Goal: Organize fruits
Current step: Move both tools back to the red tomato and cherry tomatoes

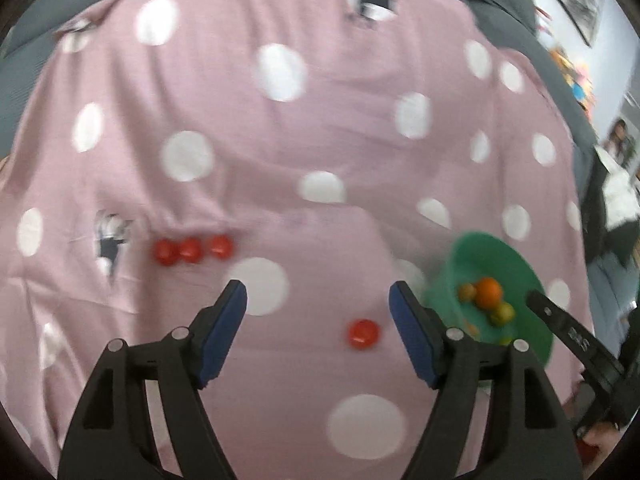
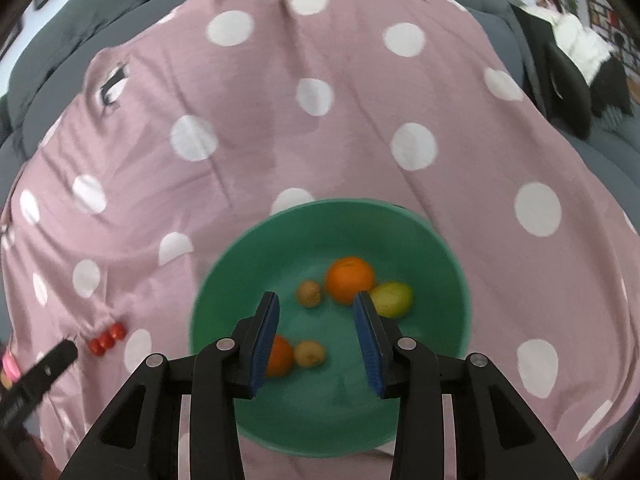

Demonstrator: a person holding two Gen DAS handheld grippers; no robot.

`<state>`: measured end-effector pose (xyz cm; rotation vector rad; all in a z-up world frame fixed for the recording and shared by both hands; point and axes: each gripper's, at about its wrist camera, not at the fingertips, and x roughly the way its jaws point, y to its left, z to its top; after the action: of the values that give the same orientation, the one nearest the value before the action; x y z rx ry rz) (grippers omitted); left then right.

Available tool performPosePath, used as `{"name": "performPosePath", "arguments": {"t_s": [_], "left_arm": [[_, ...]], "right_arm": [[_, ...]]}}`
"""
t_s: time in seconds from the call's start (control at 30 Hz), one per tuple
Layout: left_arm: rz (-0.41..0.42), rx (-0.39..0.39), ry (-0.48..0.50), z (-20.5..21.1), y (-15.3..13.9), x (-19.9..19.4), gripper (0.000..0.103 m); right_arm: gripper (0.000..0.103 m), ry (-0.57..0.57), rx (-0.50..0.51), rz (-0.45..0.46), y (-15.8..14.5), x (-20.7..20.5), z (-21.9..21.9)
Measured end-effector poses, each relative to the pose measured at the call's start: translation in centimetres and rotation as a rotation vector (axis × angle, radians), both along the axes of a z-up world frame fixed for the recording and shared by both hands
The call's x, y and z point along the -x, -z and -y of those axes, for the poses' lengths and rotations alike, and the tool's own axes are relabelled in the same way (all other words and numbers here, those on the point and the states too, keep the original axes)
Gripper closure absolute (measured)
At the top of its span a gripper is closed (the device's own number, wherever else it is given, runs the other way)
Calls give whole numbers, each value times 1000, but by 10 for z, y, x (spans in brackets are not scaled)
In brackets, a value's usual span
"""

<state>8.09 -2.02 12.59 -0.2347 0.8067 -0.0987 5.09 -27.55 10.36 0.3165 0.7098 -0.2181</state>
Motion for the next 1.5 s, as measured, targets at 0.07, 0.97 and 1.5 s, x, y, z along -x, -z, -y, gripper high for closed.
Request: {"name": "performPosePath", "arguments": {"t_s": [0.07, 0.97, 1.5], "left_arm": [[-3, 18, -42, -15, 0, 1, 28], [-116, 121, -239, -98, 37, -33, 31], [-214, 104, -154, -70, 83, -112, 58]], "right_arm": [[64, -30, 18, 3, -2, -2, -12], [64, -441, 28, -147, 34, -49, -149], [65, -372, 88, -244, 64, -74, -145]]}}
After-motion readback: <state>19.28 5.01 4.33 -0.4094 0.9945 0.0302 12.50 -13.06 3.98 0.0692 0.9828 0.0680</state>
